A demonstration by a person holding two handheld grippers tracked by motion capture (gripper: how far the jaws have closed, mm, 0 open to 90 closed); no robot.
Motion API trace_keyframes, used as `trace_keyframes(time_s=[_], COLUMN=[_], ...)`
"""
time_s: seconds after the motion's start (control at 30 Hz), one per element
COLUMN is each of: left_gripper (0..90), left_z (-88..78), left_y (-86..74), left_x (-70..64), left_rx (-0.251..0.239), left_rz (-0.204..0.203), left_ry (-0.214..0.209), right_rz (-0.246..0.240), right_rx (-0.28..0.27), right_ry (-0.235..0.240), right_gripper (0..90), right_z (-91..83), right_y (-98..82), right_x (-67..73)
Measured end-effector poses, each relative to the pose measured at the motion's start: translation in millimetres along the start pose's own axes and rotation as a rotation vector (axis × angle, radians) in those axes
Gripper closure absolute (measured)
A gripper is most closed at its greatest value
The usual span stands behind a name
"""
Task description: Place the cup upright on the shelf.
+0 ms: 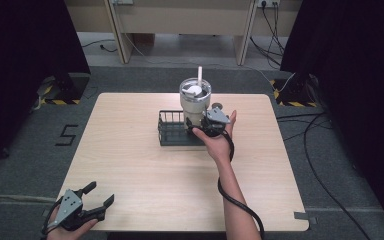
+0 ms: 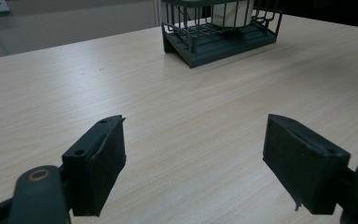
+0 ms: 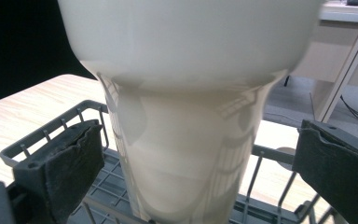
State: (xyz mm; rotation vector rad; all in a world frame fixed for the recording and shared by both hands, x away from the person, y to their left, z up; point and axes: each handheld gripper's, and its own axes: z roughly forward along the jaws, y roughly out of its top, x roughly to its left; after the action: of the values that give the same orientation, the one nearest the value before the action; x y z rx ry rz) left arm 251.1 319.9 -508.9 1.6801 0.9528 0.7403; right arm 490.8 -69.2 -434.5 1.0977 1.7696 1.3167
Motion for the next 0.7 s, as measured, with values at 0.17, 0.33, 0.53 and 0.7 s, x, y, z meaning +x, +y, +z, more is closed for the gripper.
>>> trace_keyframes(time_s=[0.17, 0.33, 0.53, 0.7], left_gripper=[20.2, 20.1, 19.9, 19.9], left_z=[0.3, 0.1, 0.2, 0.7], left_y=[0.5, 1.0, 1.1, 1.3], left_x=[-1.0, -0.9, -1.3, -1.8], left_rx=[0.001, -0.003, -0.004, -0.004], left_rz=[0.003, 0.005, 0.005, 0.005], left_ry=[-0.001, 0.001, 0.001, 0.0], right_rz=[-0.004, 0.0, 0.006, 0.003], right_rx=[-0.002, 0.004, -0.006, -0.009], right_ry=[-0.003, -0.006, -0.011, -0.009], right_gripper=[2.7, 3.5, 4.5, 4.7], right_z=[-10.1, -16.3, -28.8, -36.9], right_y=[-0.2, -2.6, -3.1, -3.9], right_x=[-3.6, -5.2, -6.7, -6.7])
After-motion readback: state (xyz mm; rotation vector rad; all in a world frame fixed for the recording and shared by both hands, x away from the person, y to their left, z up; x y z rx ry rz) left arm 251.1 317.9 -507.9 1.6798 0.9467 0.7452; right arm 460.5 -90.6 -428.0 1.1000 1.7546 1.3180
